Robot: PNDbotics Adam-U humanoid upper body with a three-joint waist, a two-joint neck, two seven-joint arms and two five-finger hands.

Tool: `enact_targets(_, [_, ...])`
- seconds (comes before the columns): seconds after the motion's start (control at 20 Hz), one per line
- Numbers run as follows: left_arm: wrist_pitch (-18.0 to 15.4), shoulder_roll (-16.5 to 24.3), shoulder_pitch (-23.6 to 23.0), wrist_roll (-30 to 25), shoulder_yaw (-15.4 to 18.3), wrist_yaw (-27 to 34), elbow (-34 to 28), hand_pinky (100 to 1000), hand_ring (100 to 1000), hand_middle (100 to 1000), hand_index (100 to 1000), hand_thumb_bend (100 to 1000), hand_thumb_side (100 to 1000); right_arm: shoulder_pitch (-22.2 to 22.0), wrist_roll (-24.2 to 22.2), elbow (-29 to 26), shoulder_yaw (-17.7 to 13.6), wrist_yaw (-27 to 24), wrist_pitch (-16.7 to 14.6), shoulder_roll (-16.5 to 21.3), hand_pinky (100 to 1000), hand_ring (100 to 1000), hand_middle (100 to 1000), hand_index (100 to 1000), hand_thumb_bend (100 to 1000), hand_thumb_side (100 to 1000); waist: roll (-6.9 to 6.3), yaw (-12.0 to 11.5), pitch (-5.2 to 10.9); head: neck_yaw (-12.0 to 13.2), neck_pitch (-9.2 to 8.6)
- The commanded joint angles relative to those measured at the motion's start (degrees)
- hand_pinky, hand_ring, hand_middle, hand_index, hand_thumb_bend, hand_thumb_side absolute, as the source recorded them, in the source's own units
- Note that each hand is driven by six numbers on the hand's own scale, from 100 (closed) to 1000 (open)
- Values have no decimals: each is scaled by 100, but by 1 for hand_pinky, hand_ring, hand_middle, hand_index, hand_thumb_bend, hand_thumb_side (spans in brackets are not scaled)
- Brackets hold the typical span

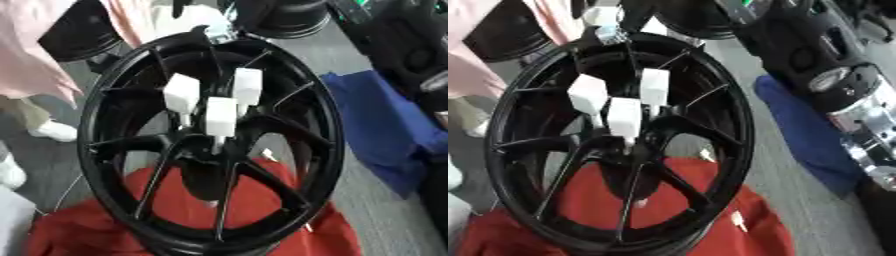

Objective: Pull the pin out of the wheel hub.

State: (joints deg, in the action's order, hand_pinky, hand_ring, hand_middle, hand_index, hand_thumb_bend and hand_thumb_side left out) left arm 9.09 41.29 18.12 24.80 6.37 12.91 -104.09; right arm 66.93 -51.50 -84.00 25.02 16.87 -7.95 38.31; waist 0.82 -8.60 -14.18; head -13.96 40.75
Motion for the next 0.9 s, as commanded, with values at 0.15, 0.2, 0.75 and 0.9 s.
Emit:
enact_targets(0.15, [-6, 168, 8, -46, 107, 20, -30, 740, 757, 709, 752, 639, 764, -186, 396, -601, -257, -536, 493, 660, 903, 883, 826, 830, 328, 580, 12, -11, 34, 163, 1])
enact_targets(0.2, [-7, 185, -7, -49, 115, 15, -27, 741, 757, 709, 752, 629, 767, -279, 502, -779, -265, -565, 635, 827, 901, 882, 824, 829, 325, 583, 29, -6, 22, 202, 9])
enact_targets(0.75, [-6, 242, -43, -98, 137, 10, -7, 742, 759, 710, 751, 614, 774, -1589, 1521, -2995, -377, -577, 1985, 2417, 899, 888, 816, 834, 399, 572, 168, -26, -79, 432, -22])
enact_targets(0.9, [-6, 242, -41, -104, 137, 13, 1, 743, 760, 710, 751, 614, 774, -1632, 1561, -3052, -370, -544, 2024, 2448, 900, 890, 808, 834, 663, 428, 170, -32, -81, 410, -22])
